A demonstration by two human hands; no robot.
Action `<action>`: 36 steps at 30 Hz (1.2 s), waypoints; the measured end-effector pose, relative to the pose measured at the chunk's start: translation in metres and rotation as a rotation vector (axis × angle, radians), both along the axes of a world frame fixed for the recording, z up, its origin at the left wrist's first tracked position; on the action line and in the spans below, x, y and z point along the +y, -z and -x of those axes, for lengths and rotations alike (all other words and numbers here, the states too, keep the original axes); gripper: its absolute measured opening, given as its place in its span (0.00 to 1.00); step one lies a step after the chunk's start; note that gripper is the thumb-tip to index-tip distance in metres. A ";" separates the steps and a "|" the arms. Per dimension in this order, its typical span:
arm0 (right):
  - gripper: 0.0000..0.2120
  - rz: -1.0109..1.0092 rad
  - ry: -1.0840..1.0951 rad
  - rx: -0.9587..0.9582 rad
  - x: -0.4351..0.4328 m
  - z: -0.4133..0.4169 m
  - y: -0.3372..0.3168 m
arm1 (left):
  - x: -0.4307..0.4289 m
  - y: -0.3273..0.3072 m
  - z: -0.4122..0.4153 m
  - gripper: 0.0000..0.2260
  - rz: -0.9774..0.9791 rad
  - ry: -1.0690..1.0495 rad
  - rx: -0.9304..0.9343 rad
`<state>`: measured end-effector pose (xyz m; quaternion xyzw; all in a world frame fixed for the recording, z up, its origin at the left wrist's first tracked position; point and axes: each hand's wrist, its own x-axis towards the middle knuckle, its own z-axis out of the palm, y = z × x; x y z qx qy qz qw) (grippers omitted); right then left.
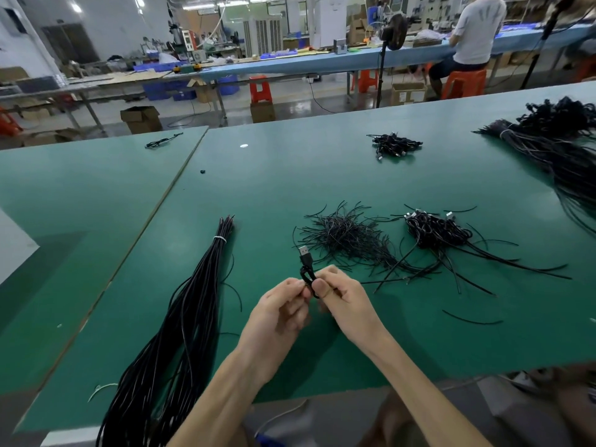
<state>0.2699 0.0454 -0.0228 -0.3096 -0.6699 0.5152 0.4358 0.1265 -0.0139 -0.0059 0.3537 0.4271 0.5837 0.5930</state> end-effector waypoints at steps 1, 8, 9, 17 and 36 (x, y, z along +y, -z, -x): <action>0.16 0.005 0.002 0.004 0.001 0.000 0.000 | 0.000 -0.002 0.003 0.09 -0.017 -0.006 0.053; 0.13 0.068 0.082 0.003 0.002 -0.001 -0.001 | -0.010 0.000 0.008 0.11 -0.225 -0.084 0.380; 0.14 0.077 0.073 0.025 0.002 -0.001 -0.001 | -0.011 0.000 0.007 0.11 -0.249 -0.089 0.410; 0.13 0.114 0.058 0.123 -0.002 -0.003 -0.005 | -0.007 -0.008 0.013 0.07 -0.491 -0.129 0.843; 0.13 0.314 -0.190 0.208 0.005 -0.011 -0.005 | -0.017 -0.001 0.013 0.08 -0.491 -0.119 1.069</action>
